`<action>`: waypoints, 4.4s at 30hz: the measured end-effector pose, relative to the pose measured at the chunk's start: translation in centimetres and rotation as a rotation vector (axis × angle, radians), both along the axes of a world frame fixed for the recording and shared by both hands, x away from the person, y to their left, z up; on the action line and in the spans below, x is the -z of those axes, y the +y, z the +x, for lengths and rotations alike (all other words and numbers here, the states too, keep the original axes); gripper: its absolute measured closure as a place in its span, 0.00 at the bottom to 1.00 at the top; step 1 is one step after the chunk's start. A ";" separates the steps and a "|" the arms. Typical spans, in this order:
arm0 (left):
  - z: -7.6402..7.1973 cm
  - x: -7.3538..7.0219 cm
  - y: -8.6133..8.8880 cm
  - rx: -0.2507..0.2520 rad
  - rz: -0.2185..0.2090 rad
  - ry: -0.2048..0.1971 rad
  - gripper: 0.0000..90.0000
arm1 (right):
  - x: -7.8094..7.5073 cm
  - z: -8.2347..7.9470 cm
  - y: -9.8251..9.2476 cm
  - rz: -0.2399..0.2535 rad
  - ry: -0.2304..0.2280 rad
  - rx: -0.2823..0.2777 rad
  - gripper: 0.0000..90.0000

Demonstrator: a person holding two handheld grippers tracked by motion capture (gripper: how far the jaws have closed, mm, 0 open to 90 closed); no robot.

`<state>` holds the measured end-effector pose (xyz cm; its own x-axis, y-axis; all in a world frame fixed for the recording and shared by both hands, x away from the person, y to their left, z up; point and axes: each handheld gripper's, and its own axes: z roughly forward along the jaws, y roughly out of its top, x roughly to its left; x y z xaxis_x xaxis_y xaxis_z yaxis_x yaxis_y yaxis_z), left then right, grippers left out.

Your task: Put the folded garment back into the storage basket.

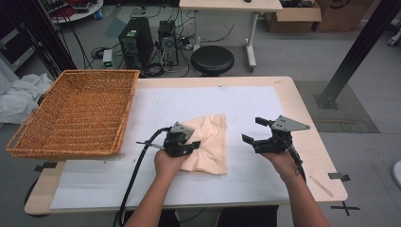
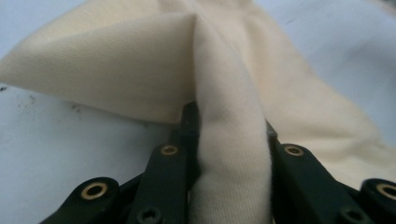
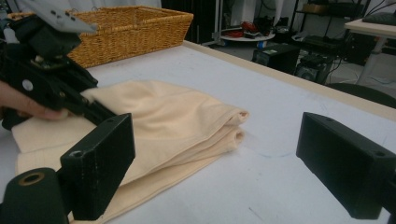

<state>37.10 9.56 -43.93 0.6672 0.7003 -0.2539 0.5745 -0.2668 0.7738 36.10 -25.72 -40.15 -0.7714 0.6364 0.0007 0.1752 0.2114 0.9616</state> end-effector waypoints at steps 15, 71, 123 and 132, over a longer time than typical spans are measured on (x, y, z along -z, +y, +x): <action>1.2 -8.8 6.4 0.052 -0.254 -0.105 0.83 | -0.1 0.1 -1.2 0.048 0.011 0.048 0.05; 1.2 -15.8 35.2 -0.184 -0.437 -0.182 0.83 | -0.5 1.1 3.8 0.024 0.033 0.084 0.01; -4.1 -13.1 13.5 0.081 -0.323 -0.340 0.17 | -5.0 1.5 3.0 0.025 -0.044 0.046 0.02; -3.5 -12.2 12.3 0.094 -0.298 -0.314 0.17 | -4.3 1.5 2.9 0.018 -0.031 0.043 0.01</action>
<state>33.55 21.90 -31.75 0.8012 0.5602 -0.2103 0.2832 -0.0454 0.9580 37.60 -22.86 -35.90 -0.7434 0.6688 -0.0108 0.1542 0.1871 0.9702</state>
